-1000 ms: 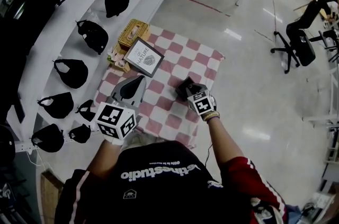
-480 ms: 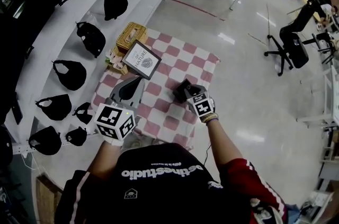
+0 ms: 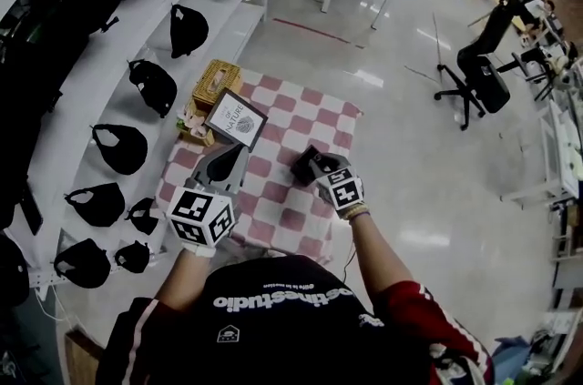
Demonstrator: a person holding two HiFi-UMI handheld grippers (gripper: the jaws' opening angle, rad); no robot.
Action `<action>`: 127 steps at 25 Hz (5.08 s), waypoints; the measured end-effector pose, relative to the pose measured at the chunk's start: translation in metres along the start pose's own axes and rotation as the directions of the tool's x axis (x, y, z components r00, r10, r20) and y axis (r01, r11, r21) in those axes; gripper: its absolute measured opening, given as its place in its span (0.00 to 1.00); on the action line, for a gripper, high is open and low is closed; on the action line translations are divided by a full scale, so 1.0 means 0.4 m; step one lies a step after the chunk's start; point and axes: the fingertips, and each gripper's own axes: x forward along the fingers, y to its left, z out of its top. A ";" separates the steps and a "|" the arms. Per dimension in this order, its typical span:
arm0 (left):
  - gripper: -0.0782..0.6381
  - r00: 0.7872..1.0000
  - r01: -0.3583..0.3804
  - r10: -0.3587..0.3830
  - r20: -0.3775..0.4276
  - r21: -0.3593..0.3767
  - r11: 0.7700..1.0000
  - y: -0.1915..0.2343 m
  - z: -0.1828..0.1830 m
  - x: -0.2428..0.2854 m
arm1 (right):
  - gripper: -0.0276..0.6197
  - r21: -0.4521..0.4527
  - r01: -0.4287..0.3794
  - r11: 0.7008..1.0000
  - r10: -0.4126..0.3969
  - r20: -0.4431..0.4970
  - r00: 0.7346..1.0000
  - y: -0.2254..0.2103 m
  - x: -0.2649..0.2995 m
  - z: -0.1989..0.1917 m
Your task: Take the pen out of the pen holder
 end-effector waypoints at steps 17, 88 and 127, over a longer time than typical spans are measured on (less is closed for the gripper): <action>0.12 0.991 0.126 -0.127 0.048 0.021 0.992 -0.064 0.083 -0.028 | 0.17 0.148 0.052 0.988 -0.090 0.265 0.960 0.034 -0.252 0.247; 0.12 0.907 0.380 -0.400 0.131 0.155 0.912 -0.053 0.220 -0.348 | 0.16 0.247 0.353 0.903 -0.430 0.520 0.738 0.482 -0.757 0.444; 0.12 0.904 0.388 -0.407 0.133 0.148 0.910 -0.086 0.216 -0.348 | 0.16 0.229 0.345 0.910 -0.414 0.526 0.743 0.484 -0.780 0.433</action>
